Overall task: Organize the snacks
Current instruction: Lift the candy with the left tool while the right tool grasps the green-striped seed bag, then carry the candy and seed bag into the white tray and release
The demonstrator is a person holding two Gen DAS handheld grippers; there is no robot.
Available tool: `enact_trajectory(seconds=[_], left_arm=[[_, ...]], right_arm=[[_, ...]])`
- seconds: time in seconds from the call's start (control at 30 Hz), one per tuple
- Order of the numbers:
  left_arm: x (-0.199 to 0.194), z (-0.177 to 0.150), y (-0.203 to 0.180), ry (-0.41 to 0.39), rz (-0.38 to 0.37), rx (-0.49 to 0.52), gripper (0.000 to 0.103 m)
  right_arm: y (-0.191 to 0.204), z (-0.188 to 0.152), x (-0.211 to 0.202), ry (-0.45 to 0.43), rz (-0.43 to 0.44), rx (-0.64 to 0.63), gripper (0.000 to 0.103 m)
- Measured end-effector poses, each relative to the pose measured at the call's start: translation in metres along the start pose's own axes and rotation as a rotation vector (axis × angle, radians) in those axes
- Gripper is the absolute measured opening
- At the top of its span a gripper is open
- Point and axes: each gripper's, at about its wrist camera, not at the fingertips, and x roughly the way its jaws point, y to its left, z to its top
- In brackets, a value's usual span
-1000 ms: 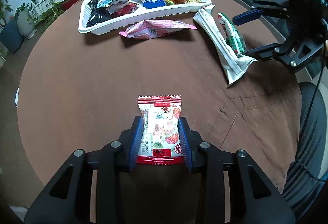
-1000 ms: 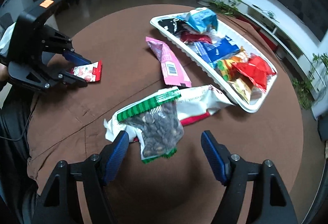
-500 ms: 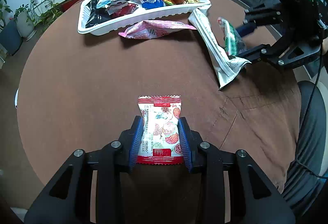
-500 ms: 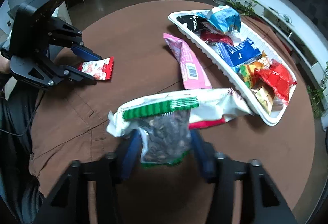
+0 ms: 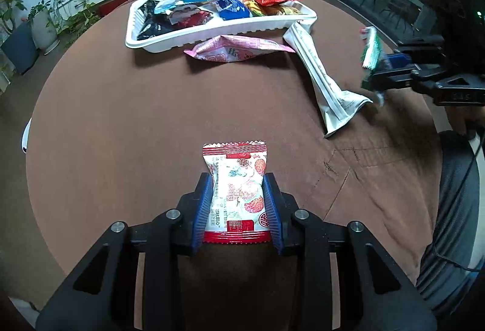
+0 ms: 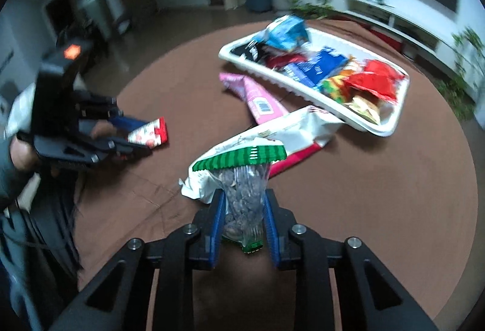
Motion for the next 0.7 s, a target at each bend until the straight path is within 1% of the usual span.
enact_trajectory(seconds=[0.1,0.13,0.27,0.4,0.5,0.6,0.63,0.7], left_arm=[[-0.005,0.000,0.000,-0.016,0.006,-0.009,0.032],[-0.007,0.000,0.000,-0.024,0.012,-0.014,0.032],[-0.014,0.004,-0.002,-0.044,0.020,-0.020,0.032],[-0.021,0.006,-0.003,-0.065,0.020,-0.028,0.032],[-0.025,0.008,-0.004,-0.082,0.011,-0.038,0.032],[-0.028,0.009,-0.004,-0.093,-0.010,-0.052,0.032],[-0.030,0.010,-0.002,-0.100,-0.035,-0.068,0.032],[-0.033,0.011,-0.001,-0.110,-0.051,-0.081,0.032]], right_arm=[[-0.004,-0.006,-0.017,-0.074,0.032,0.108,0.027],[-0.005,-0.009,-0.024,-0.107,0.047,0.165,0.027],[-0.005,-0.016,-0.035,-0.187,0.107,0.307,0.027],[0.002,-0.024,-0.038,-0.238,0.143,0.381,0.027],[0.001,-0.026,-0.042,-0.267,0.148,0.429,0.027],[-0.009,-0.030,-0.045,-0.288,0.152,0.491,0.027],[-0.014,-0.031,-0.045,-0.294,0.151,0.521,0.027],[-0.025,-0.035,-0.045,-0.308,0.160,0.592,0.027]])
